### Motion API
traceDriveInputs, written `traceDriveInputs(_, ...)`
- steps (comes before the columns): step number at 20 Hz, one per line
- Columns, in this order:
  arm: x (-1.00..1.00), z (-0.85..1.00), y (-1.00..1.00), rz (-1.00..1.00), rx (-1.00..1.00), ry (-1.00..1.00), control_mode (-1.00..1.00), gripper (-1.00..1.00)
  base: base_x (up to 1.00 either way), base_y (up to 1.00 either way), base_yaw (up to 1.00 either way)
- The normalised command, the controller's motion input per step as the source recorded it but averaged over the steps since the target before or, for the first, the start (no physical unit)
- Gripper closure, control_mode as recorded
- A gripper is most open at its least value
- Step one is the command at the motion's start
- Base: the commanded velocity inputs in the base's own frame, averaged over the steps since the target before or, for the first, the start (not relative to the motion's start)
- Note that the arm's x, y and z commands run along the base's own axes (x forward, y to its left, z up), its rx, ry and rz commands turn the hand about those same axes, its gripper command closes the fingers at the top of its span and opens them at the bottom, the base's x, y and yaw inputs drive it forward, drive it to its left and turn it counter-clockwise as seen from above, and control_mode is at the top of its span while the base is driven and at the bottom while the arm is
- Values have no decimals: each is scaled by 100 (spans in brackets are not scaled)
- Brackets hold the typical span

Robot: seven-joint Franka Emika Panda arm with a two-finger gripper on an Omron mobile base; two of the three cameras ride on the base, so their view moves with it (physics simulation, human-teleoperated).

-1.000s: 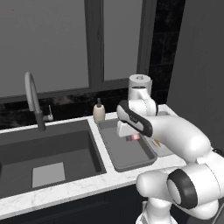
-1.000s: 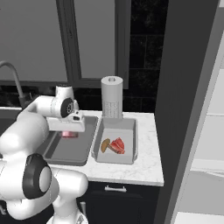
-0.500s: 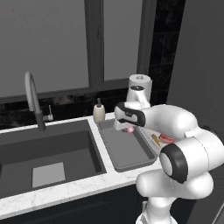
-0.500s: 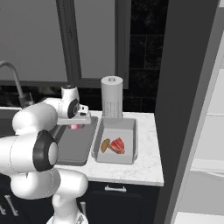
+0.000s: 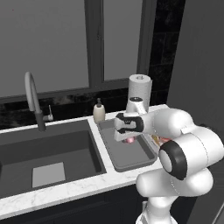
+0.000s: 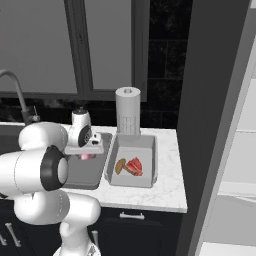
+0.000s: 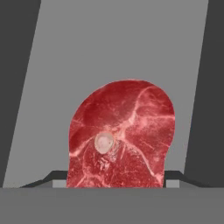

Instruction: Place one sweet potato and one steak in each tupperware on the nearby counter, to pack two identical lunches.

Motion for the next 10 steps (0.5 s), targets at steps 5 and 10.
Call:
traceDriveInputs(5,-11,-34,0,0,0,1,-100,100,0,0,0)
traceDriveInputs(10,0,-8,6,0,0,7,-100,100,0,0,0)
